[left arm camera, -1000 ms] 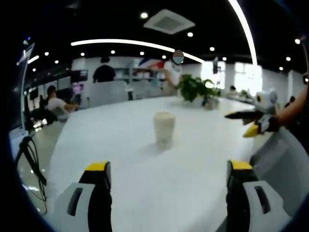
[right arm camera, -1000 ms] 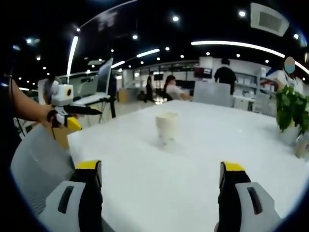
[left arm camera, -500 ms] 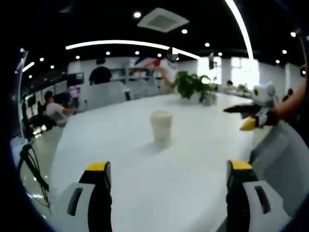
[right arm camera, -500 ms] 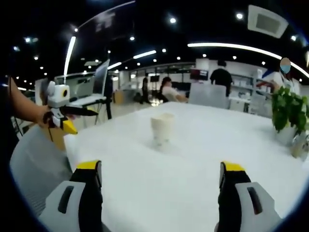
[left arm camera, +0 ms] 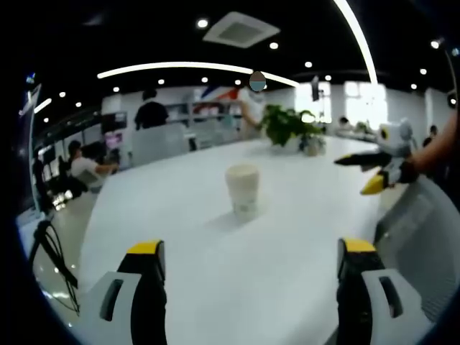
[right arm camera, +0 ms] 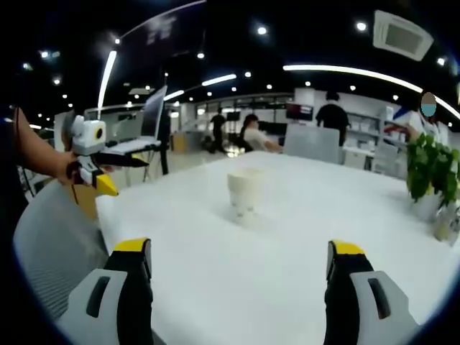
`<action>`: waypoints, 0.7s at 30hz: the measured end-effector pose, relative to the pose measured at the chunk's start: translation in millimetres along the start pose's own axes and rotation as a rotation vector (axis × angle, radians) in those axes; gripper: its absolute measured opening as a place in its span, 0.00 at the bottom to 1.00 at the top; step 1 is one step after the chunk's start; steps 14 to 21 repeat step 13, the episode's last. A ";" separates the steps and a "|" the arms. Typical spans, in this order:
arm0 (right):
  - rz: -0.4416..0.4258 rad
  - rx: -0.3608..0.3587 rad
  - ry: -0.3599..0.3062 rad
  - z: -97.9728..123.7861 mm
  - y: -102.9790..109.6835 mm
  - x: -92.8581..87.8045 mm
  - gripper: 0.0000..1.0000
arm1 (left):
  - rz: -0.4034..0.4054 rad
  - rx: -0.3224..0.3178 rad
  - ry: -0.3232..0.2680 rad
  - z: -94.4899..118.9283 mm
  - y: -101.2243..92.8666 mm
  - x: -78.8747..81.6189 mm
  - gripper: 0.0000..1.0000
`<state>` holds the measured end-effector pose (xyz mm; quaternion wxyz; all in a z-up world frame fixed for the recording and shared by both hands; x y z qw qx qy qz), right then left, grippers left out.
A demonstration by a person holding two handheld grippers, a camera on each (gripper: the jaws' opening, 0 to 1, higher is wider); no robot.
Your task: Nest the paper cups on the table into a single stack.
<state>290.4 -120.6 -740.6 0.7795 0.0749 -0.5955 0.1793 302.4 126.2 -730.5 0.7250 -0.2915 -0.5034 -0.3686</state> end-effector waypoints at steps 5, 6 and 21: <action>-0.022 -0.019 0.009 0.2 -5.3 -1.4 1.00 | 0.005 -0.004 -0.006 -0.6 0.0 0.7 0.99; -0.025 -0.022 0.009 0.4 -5.9 -1.4 1.00 | 0.006 -0.004 -0.006 -0.7 0.1 0.3 0.99; -0.025 -0.025 0.013 0.0 -6.4 -3.1 1.00 | 0.008 -0.006 -0.004 -1.3 0.2 -1.6 0.99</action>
Point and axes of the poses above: the point that each gripper's makers call its tool centre point, and the gripper's own axes: z roughly backward along the fingers, y roughly to its left, x roughly out of its top, the point moved 1 cm from there along z, roughly backward along the fingers, and after that the axes turned 14 degrees about -x, right-handed, at the moved point
